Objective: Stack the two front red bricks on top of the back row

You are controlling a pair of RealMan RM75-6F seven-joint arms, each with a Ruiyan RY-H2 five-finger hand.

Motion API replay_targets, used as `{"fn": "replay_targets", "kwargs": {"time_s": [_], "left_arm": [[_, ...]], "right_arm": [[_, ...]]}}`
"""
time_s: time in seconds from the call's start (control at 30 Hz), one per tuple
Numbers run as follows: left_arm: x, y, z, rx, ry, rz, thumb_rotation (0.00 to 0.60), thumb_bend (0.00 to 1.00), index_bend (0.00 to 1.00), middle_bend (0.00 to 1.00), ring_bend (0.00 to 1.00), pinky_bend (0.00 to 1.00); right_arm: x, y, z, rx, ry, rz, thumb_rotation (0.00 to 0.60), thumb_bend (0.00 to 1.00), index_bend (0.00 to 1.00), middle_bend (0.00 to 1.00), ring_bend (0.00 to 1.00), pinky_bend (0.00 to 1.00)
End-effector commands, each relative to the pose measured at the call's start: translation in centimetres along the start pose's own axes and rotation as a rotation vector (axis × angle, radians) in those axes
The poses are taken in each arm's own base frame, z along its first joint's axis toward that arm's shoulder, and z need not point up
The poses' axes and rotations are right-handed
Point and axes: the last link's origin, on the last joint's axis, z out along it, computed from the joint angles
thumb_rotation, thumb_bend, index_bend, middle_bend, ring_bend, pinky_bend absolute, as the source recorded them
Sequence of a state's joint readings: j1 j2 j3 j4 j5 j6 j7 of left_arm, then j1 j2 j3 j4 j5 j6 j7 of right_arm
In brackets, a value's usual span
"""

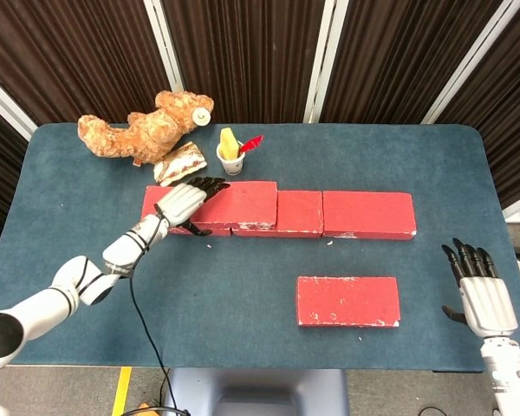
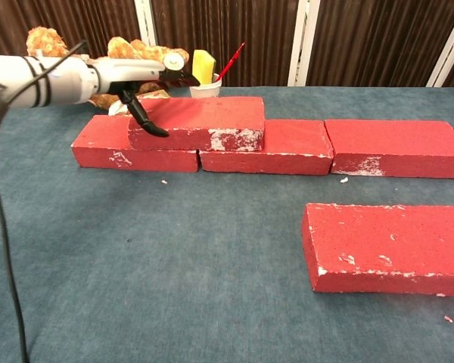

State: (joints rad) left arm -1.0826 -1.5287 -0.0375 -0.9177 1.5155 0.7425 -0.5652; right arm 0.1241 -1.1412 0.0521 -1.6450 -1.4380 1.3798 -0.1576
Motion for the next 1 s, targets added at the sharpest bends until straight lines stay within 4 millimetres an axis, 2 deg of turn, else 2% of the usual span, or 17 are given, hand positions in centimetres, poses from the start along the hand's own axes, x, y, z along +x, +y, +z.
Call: {"fn": "replay_targets", "kwargs": {"time_s": [0.03, 0.13, 0.23, 0.33, 0.43, 0.6, 0.73, 0.83, 1.0], "left_arm": [[-0.8, -1.5, -6.7, -0.006, 0.067, 0.07, 0.6, 0.19, 0.0, 0.0, 0.0, 0.09], [-2.5, -2.6, -11.9, 0.065, 0.111, 0.077, 0.6, 0.2, 0.0, 0.0, 0.0, 0.09], [-4.6, -3.6, -16.3, 0.156, 0.122, 0.07, 0.6, 0.2, 0.0, 0.0, 0.0, 0.09], [-6.5, -4.2, -19.5, 0.227, 0.128, 0.083, 0.6, 0.2, 0.0, 0.0, 0.0, 0.08], [-7.9, -4.3, -21.4, 0.263, 0.122, 0.068, 0.6, 0.2, 0.0, 0.0, 0.0, 0.08], [-8.8, -4.3, -23.3, 0.282, 0.118, 0.064, 0.6, 0.2, 0.0, 0.0, 0.0, 0.08], [-9.1, -4.5, -23.9, 0.293, 0.107, 0.055, 0.6, 0.2, 0.0, 0.0, 0.0, 0.08], [-9.2, -4.7, -24.2, 0.3, 0.106, 0.052, 0.6, 0.21, 0.0, 0.0, 0.0, 0.08], [-9.1, -5.0, -24.5, 0.308, 0.106, 0.045, 0.6, 0.21, 0.0, 0.0, 0.0, 0.08]], "right_arm": [[-0.8, -1.5, 0.1, 0.084, -0.015, 0.057, 0.6, 0.03, 0.0, 0.0, 0.0, 0.0], [-1.9, -3.7, -0.4, 0.204, -0.073, 0.12, 0.6, 0.03, 0.0, 0.0, 0.0, 0.0], [-2.5, -5.3, -0.8, 0.29, -0.139, 0.164, 0.6, 0.03, 0.0, 0.0, 0.0, 0.0], [-3.4, -6.4, -1.2, 0.322, -0.168, 0.142, 0.6, 0.03, 0.0, 0.0, 0.0, 0.0], [-4.5, -7.4, -1.1, 0.328, -0.196, 0.159, 0.6, 0.03, 0.0, 0.0, 0.0, 0.0], [-6.7, -8.9, -0.3, 0.333, -0.235, 0.155, 0.6, 0.03, 0.0, 0.0, 0.0, 0.0], [-7.8, -9.9, 0.5, 0.332, -0.242, 0.153, 0.6, 0.03, 0.0, 0.0, 0.0, 0.0], [-8.0, -10.6, 1.2, 0.332, -0.195, 0.114, 0.6, 0.03, 0.0, 0.0, 0.0, 0.0], [-8.3, -11.5, 2.2, 0.326, -0.215, 0.098, 0.6, 0.03, 0.0, 0.0, 0.0, 0.0]]}}
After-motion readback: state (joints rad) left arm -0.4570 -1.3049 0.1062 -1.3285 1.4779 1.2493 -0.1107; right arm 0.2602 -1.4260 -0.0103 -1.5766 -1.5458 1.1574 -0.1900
